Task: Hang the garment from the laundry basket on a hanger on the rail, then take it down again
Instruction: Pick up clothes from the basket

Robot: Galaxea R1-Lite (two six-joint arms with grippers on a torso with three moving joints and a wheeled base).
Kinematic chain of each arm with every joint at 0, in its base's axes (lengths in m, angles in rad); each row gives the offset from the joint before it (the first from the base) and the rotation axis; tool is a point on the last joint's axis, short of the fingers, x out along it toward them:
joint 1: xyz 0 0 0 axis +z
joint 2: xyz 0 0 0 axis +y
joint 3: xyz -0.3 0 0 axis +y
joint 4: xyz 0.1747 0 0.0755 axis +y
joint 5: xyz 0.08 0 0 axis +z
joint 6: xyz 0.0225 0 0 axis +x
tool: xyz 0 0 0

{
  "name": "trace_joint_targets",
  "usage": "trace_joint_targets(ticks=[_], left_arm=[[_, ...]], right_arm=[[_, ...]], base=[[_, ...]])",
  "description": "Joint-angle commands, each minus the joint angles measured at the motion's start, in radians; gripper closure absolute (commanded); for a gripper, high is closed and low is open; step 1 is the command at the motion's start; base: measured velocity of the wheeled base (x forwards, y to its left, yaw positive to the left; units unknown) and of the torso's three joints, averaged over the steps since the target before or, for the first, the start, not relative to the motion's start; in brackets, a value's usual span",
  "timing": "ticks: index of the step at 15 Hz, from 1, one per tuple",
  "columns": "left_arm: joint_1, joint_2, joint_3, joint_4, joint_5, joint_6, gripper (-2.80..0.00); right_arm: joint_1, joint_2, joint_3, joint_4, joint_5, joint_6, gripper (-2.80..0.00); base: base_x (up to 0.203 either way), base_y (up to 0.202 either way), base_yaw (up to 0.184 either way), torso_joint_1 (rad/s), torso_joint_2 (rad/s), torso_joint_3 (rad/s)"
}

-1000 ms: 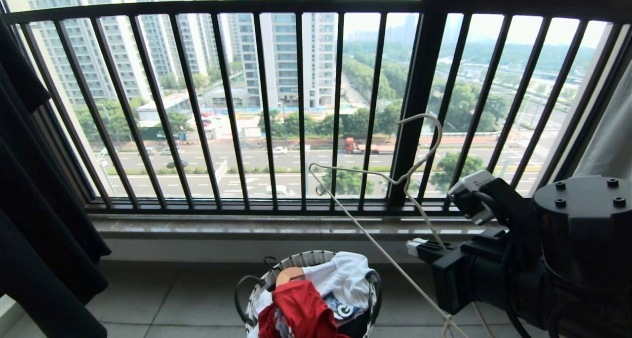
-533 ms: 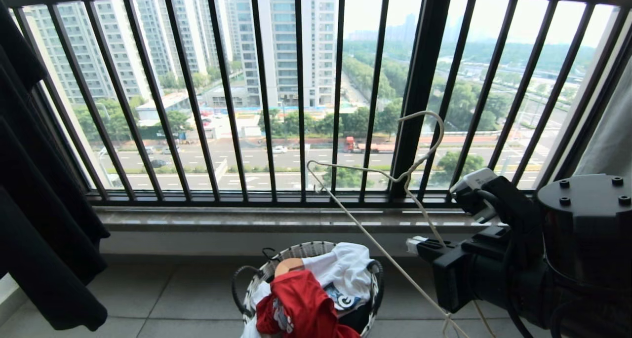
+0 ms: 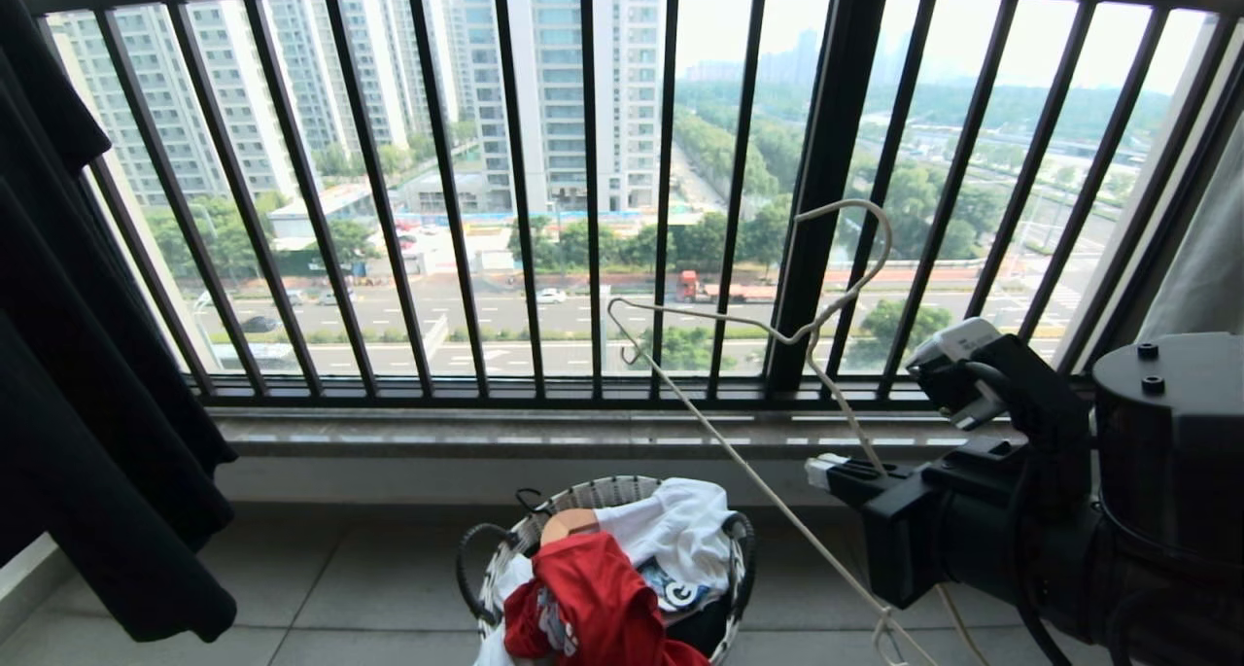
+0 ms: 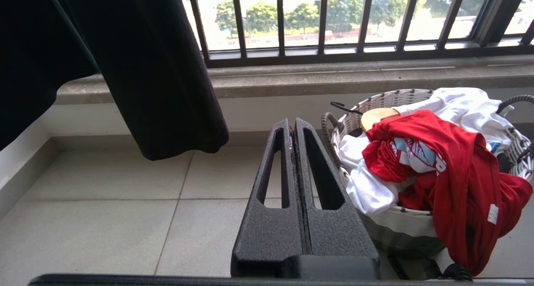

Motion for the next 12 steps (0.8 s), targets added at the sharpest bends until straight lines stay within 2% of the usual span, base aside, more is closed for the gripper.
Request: trace_joint_targets(ticks=[1,12], left_arm=[[0.0,0.0,0.0,0.0,0.0,0.0,0.0],[0.0,0.0,0.0,0.0,0.0,-0.001,0.0]], right_arm=[[0.0,-0.013,0.001,-0.002,-0.001,-0.003,0.0],[0.0,-0.036,0.013,-0.002,0.0,-0.038,0.0]], base=[[0.0,0.0,0.0,0.0,0.0,0.0],[0.0,0.0,0.0,0.0,0.0,0.0]])
